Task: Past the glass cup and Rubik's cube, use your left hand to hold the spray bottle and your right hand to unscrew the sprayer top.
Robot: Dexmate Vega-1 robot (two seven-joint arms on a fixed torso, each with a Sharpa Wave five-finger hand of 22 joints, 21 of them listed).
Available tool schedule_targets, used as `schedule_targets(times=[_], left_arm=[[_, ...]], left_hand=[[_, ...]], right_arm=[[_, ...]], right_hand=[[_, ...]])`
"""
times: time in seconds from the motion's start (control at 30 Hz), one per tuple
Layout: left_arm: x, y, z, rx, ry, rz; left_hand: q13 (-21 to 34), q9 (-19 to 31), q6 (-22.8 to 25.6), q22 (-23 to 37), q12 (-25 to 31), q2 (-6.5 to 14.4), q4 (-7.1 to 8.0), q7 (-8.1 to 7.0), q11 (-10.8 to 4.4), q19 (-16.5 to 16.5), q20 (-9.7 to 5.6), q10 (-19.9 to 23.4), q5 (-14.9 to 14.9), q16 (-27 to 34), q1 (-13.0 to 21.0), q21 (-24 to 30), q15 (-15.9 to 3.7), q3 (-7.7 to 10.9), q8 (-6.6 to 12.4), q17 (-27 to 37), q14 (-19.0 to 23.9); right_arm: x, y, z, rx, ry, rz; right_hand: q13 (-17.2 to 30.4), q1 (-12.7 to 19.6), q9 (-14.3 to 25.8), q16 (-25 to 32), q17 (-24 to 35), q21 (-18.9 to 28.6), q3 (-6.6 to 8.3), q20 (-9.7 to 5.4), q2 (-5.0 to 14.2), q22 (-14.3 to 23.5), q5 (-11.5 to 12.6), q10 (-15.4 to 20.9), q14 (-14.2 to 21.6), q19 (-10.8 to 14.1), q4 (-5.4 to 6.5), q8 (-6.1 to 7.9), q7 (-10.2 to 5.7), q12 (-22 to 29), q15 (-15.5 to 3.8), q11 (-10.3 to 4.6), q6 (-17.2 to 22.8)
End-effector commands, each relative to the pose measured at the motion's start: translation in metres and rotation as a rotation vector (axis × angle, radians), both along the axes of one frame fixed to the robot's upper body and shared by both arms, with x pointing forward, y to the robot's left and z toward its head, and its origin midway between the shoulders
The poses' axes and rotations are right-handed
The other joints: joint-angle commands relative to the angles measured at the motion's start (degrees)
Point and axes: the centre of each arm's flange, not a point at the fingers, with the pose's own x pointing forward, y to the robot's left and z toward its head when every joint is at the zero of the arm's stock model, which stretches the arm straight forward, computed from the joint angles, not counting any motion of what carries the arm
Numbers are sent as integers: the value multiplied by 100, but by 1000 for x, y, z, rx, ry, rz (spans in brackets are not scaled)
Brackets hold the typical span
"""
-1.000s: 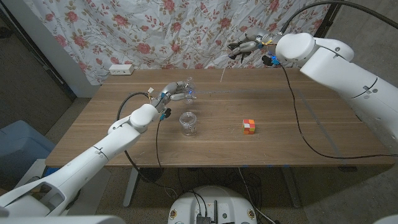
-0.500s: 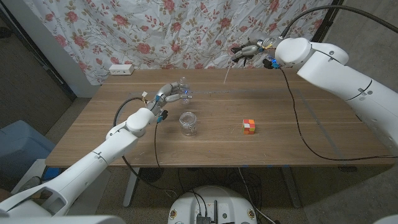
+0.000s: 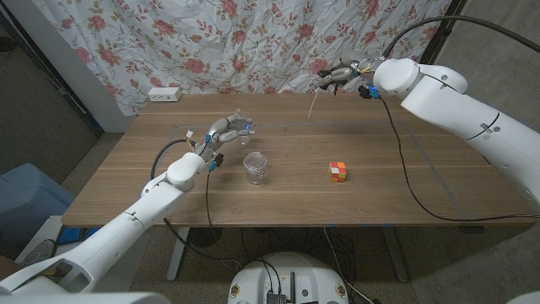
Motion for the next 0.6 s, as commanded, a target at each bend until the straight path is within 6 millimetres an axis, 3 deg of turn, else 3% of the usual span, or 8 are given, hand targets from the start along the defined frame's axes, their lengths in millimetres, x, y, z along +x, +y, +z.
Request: schedule_targets(times=[0.03, 0.37, 0.6], left_arm=[[8, 8, -9, -39, 6, -24], [8, 15, -16, -49, 22, 5], [6, 23, -22, -59, 37, 31]], left_hand=[[-16, 6, 64, 18, -23, 839, 68, -81, -8, -49, -119, -40, -4, -7, -892, -33, -782, 34, -25, -8, -35], [-56, -7, 100, 20, -6, 851, 61, -53, 12, -32, -169, 8, -1, 0, -910, -7, -795, 51, -57, -38, 9], [-95, -21, 90, 17, -38, 829, 52, -41, 7, -128, -124, -67, -2, -31, -939, -29, -785, 57, -109, -75, -28]], right_arm=[[10, -9, -9, 17, 14, -24], [16, -10, -12, 21, 17, -23], [22, -10, -13, 27, 28, -26]], right_hand=[[29, -55, 9, -3, 26, -2, -6, -59, 25, 15, 25, 10, -11, 9, 5, -7, -166, -11, -11, -33, 158], [31, -64, 4, 5, 30, 4, -13, -80, 28, 18, 25, 15, 3, 11, 1, -6, -178, -8, -36, -29, 179], [33, -70, -1, 9, 31, 7, -19, -86, 29, 19, 25, 27, 15, 9, -3, -7, -180, -4, -28, -34, 191]])
